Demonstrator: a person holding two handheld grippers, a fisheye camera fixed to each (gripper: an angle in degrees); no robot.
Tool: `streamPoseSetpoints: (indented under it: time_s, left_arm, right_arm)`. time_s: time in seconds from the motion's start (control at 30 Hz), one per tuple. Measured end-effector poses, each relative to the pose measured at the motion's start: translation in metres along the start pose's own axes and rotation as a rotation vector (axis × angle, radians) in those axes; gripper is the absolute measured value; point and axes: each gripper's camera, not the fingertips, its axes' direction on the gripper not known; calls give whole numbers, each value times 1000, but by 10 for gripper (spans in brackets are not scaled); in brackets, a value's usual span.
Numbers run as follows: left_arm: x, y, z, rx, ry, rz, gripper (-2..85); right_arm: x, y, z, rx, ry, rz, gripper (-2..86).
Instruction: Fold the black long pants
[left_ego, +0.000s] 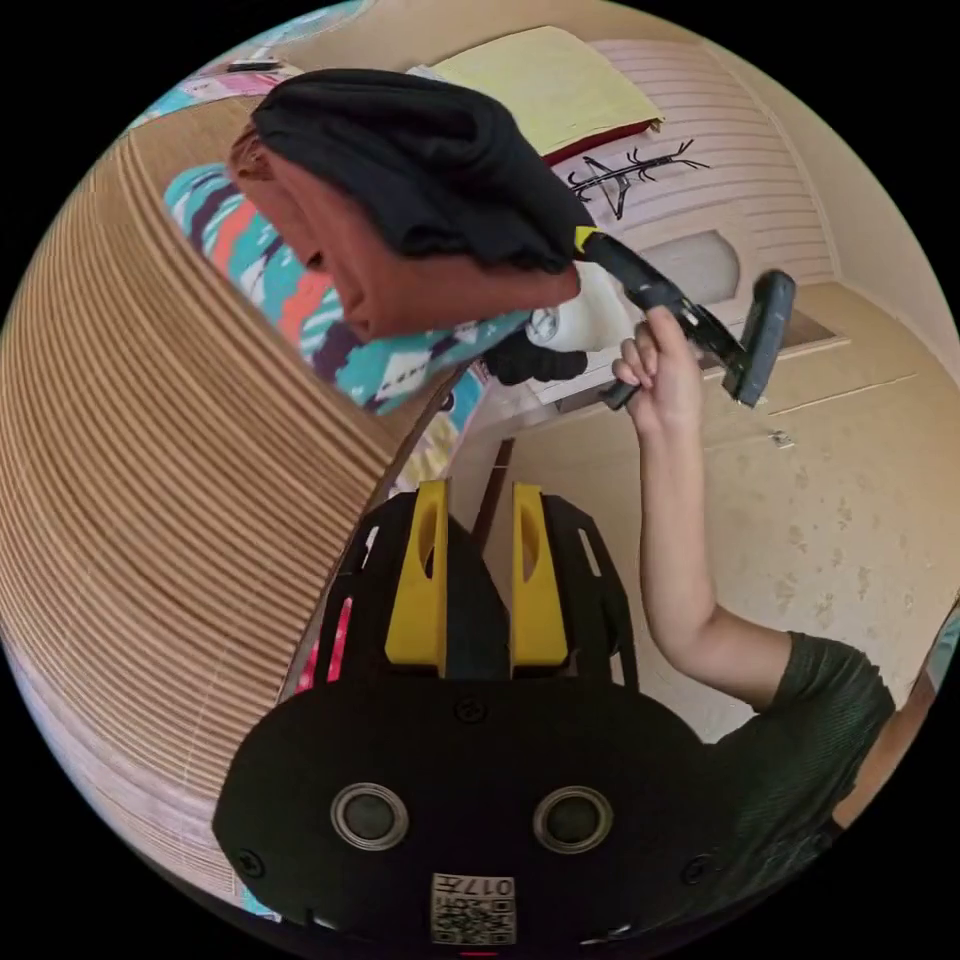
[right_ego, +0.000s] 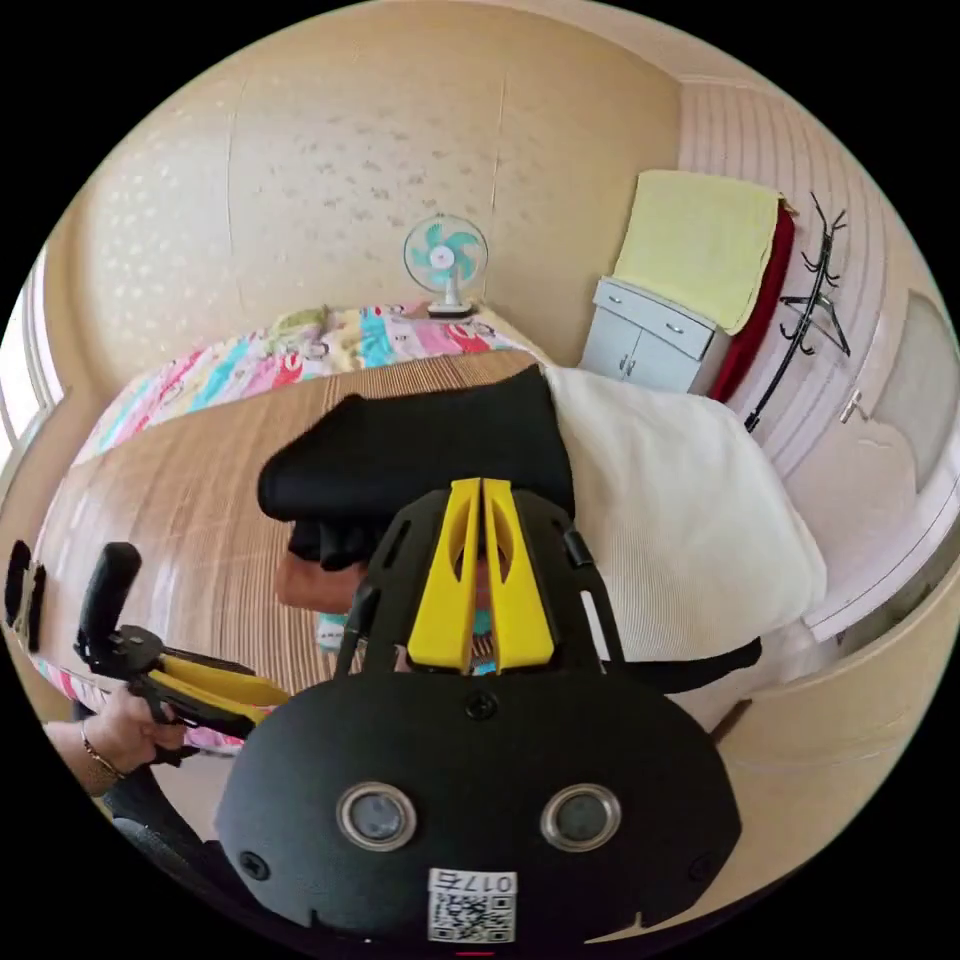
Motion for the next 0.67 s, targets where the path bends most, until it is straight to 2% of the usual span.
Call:
streamPoseSetpoints:
  time_s: [0.07, 0.1, 0.17, 0.27, 0.33, 0.4, 0.47, 0.53, 0.6, 0.67]
  left_arm:
    - [-23, 77, -17, -13, -105, -8, 99]
    - [-28, 97, -26, -11, -141, -14, 98]
    - [-47, 187, -75, 33, -293, -83, 91]
    - [-62, 305, -149, 143, -449, -233, 74]
    - [-52, 364, -183, 182, -599, -285, 65]
    - [-36, 408, -208, 219, -735, -332, 56]
    - [-15, 454, -235, 347, -819, -391, 18]
    - [-6, 481, -251, 476, -818, -437, 0]
    - [2, 499, -265, 592, -785, -424, -4]
    - [16, 514, -289, 705, -803, -371, -5]
  right_arm:
    - [-18, 22, 54, -96, 107, -53, 9]
    - [-18, 38, 63, -51, 165, -23, 7]
    - [-12, 49, 62, -27, 149, 22, 7]
    - [-2, 56, 42, -95, 127, 176, 6]
    - [-11, 76, 22, -25, 80, 230, 6]
    - [-39, 121, 1, 128, -138, 279, 5]
    - [-70, 157, 13, 109, -356, 306, 4]
    - [-121, 187, 46, -56, -556, 253, 4]
    - [-215, 225, 87, -376, -745, 109, 3]
    - [-279, 248, 78, -455, -877, -11, 3]
